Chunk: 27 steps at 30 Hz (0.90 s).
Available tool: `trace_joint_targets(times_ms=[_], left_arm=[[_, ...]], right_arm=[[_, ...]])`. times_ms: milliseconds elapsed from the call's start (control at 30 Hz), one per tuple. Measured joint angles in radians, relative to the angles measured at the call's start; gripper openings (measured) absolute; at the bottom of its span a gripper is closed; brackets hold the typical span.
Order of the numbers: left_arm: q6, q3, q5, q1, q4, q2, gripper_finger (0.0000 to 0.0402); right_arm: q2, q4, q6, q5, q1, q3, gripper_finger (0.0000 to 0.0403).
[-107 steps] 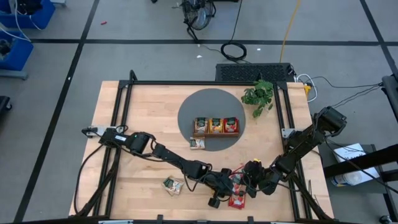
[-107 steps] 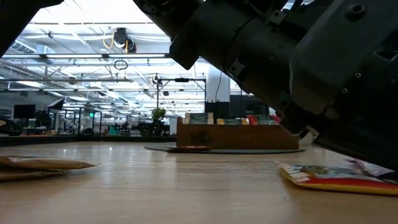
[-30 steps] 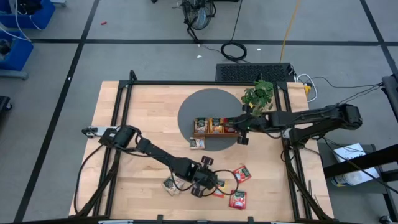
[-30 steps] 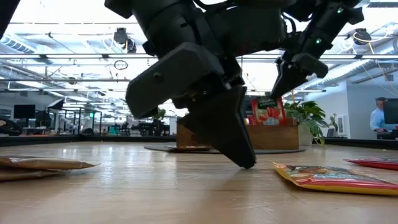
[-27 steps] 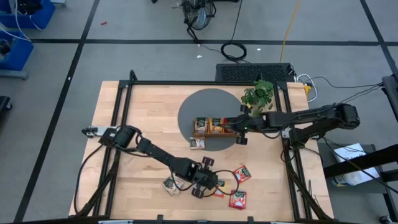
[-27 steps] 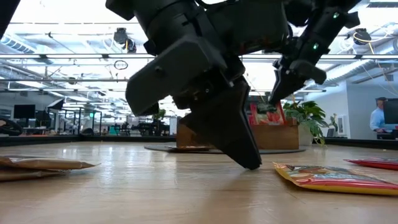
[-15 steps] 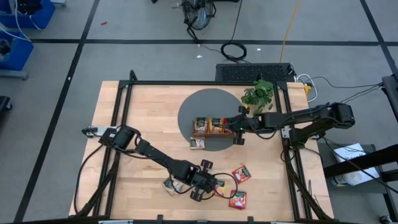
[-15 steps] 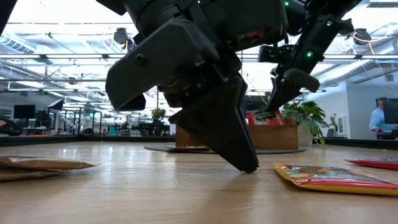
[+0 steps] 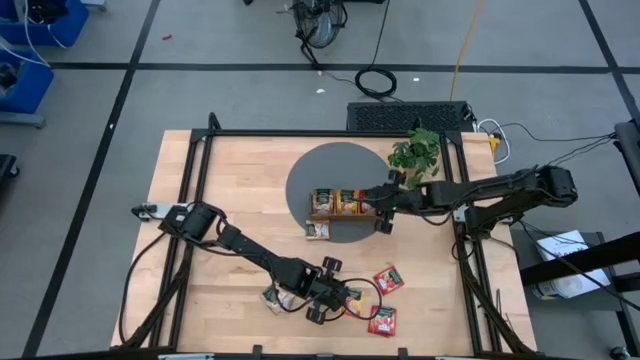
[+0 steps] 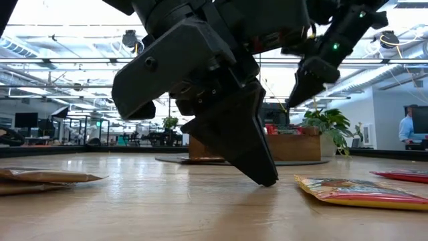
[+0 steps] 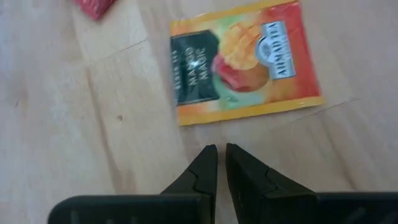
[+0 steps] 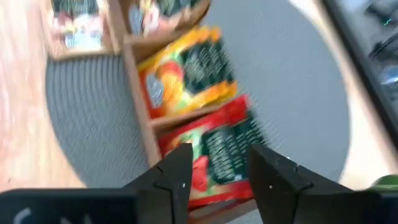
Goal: Pick & Place Tea
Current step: Put the orange tea packet into the middle section of the wooden organizer
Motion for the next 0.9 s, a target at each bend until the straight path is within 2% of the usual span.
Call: trace_joint_targets(times_ms=[100,233,333,467,600,767,900], left_arm=[[-0.013,0.000,0.001,-0.018,0.005,-0.006,0.0042],[-0.039,0.000,-0.013,-0.066,0.013,-0.038,0.0042],[-0.064,0.001,-0.022,-0.101,0.044,-0.041,0.0042],[-0.089,0.001,-0.016,-0.125,0.113,-0.033,0.0042],[-0.124,0.001,0.005,-0.118,0.206,-0.010,0.0039],[-0.197,0.001,0.046,-0.091,0.193,0.006,0.0006],[-0.231,-0.001,0.054,-0.081,0.210,0.034,0.0009]], right_arm=[[-0.061,0.003,-0.006,0.017,0.034,0.000,0.0148],[-0.098,0.011,0.062,-0.072,0.141,-0.009,0.0142],[-0.080,0.170,0.136,-0.144,0.270,-0.072,0.0136],[0.010,0.488,0.251,-0.164,0.424,-0.193,0.0131],[0.145,0.801,0.347,-0.166,0.506,-0.270,0.0130],[0.298,0.970,0.397,-0.175,0.528,-0.277,0.0130],[0.389,1.037,0.505,-0.255,0.520,-0.277,0.0131]])
